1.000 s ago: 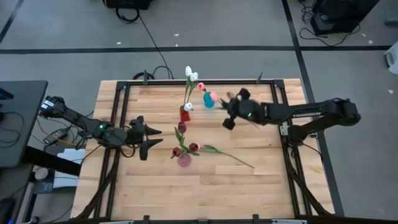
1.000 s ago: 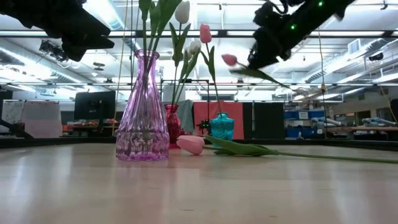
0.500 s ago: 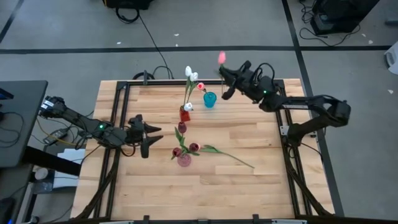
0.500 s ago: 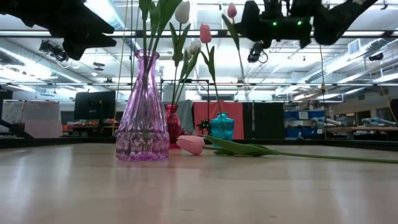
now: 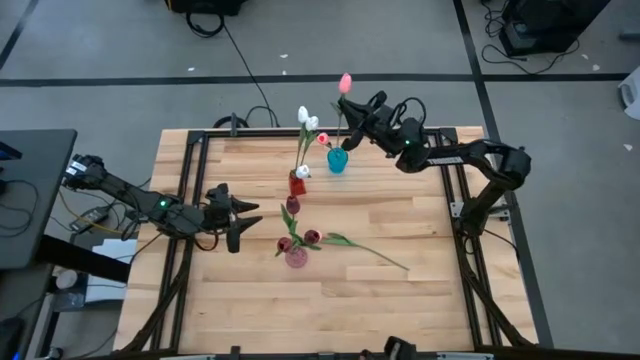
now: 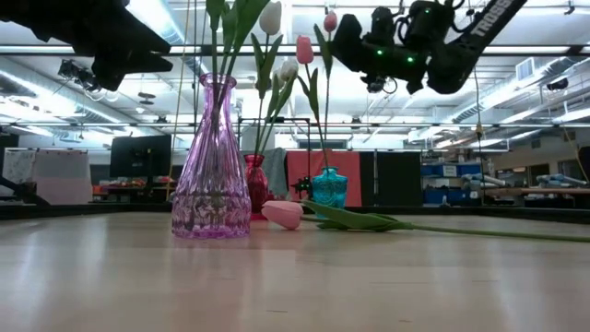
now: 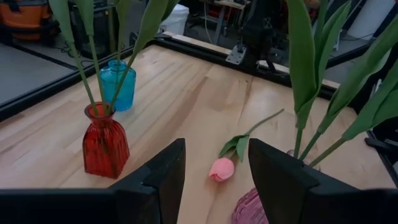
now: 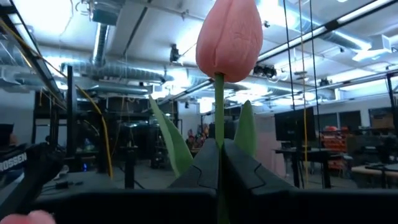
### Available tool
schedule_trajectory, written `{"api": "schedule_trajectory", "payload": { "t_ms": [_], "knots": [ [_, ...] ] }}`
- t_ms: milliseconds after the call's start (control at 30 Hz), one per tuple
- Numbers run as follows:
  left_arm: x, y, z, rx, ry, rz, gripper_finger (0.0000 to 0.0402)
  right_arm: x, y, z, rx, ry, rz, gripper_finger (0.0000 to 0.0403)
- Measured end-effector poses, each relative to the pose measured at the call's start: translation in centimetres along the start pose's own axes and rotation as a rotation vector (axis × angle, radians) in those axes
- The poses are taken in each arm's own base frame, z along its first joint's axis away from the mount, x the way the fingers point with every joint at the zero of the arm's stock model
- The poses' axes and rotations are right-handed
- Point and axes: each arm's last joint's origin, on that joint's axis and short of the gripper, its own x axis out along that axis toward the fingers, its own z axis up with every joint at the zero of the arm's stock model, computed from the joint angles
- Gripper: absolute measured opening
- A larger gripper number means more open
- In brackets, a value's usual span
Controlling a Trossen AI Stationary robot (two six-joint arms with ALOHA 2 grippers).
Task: Sort flowers into vase by color
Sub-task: Put the bottom pink tulip into the blue flower vase
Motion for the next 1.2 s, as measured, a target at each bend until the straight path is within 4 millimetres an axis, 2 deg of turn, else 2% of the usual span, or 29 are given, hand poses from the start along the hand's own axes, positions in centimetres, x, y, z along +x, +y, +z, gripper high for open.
{"api": "schedule_trajectory", "payload": {
  "t_ms": [167, 333, 600, 733, 833, 1100, 1200],
  "knots": [
    [0.0, 0.0, 0.0, 0.001, 0.002, 0.001, 0.0182, 1.2, 0.0, -0.2, -0.001, -0.013, 0.017, 0.0014],
    [0.0, 0.0, -0.1, -0.019, 0.008, -0.006, 0.0182, 1.2, 0.0, -0.8, -0.030, 0.013, 0.015, 0.0014],
    [0.0, 0.1, -0.3, -0.012, 0.027, 0.003, 0.0182, 1.0, 0.1, 2.0, -0.031, 0.026, 0.040, 0.0014],
    [0.0, 0.1, -0.3, -0.014, 0.026, 0.003, 0.0182, 0.9, 0.5, 2.6, -0.036, 0.085, 0.052, 0.0014],
    [0.0, 0.1, -0.3, -0.013, 0.025, 0.003, 0.0182, 0.9, 0.9, 2.9, -0.031, 0.066, 0.061, 0.0014],
    [0.0, 0.1, -0.3, -0.007, 0.023, 0.015, 0.0182, 0.7, 1.3, 1.6, -0.029, 0.101, 0.071, 0.0014],
    [0.0, 0.2, -0.3, -0.005, 0.028, 0.018, 0.0182, 0.2, 1.5, 1.3, -0.048, 0.057, 0.060, 0.0014]
  ]
}}
